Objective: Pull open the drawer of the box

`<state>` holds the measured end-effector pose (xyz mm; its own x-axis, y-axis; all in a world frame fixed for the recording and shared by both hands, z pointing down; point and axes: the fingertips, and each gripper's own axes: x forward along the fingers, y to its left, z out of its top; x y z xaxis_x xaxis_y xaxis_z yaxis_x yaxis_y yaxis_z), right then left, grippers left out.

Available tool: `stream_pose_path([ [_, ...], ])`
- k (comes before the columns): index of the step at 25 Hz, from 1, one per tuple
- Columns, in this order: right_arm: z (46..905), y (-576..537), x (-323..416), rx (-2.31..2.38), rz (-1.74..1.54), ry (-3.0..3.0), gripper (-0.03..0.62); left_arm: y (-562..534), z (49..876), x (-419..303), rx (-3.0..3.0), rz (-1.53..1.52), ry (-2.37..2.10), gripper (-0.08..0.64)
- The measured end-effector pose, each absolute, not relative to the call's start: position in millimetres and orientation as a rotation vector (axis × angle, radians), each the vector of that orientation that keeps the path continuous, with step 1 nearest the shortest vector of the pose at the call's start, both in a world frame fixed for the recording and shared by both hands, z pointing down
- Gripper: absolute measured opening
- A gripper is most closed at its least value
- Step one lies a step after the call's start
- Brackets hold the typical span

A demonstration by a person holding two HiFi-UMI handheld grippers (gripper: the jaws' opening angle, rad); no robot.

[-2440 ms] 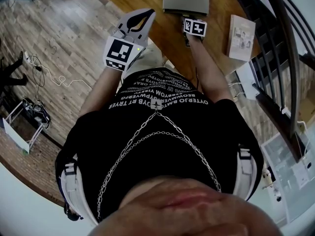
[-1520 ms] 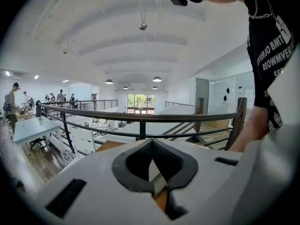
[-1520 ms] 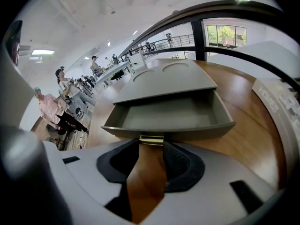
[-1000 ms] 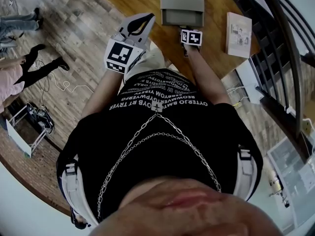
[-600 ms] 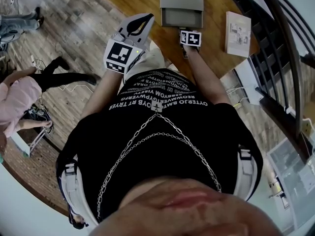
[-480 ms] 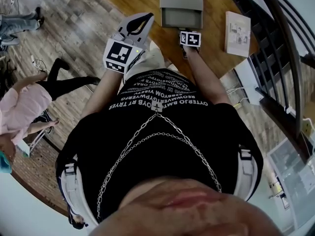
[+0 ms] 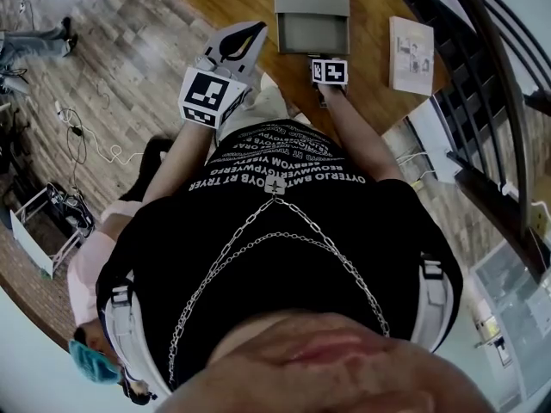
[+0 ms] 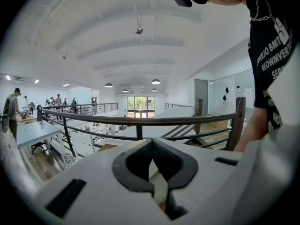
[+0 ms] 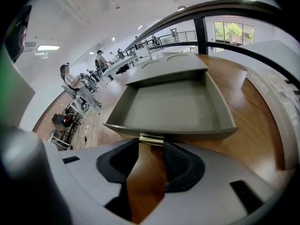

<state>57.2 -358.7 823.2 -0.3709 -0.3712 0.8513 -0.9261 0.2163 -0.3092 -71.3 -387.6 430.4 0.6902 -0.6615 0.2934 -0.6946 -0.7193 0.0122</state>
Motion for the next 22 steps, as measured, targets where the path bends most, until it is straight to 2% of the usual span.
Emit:
stream_pose_path([
  [5, 819.0, -345.6, 60.7, 1.123, 1.082, -1.869, 0.195, -383.0, 424.3, -69.5, 2.791, 0.406, -1.121, 0.005],
  [8, 803.3, -332.1, 70.5, 1.099, 0.991, -1.899, 0.195, -382.5, 416.5, -70.4, 2.786, 0.381, -1.149, 0.005],
  [10, 785.1, -322.5, 78.4, 1.126, 0.925, -1.939, 0.138, -381.5, 412.1, -72.1, 2.781, 0.346, -1.168, 0.005],
  [13, 747.3, -316.0, 82.7, 1.199, 0.888, -2.084, 0.012, -377.7, 405.2, -72.3, 2.797, 0.295, -1.176, 0.005],
  [14, 732.6, -316.3, 81.5, 1.211, 0.877, -2.156, -0.003, -375.9, 402.2, -70.9, 2.803, 0.279, -1.168, 0.005],
  [18, 658.9, -318.5, 70.1, 1.163, 0.752, -2.462, -0.005, -367.3, 393.1, -61.0, 2.824, 0.217, -1.112, 0.005],
  [22, 575.9, -326.7, 69.6, 1.149, 0.474, -2.584, -0.005, -365.2, 374.6, -45.4, 2.872, 0.144, -1.074, 0.005],
])
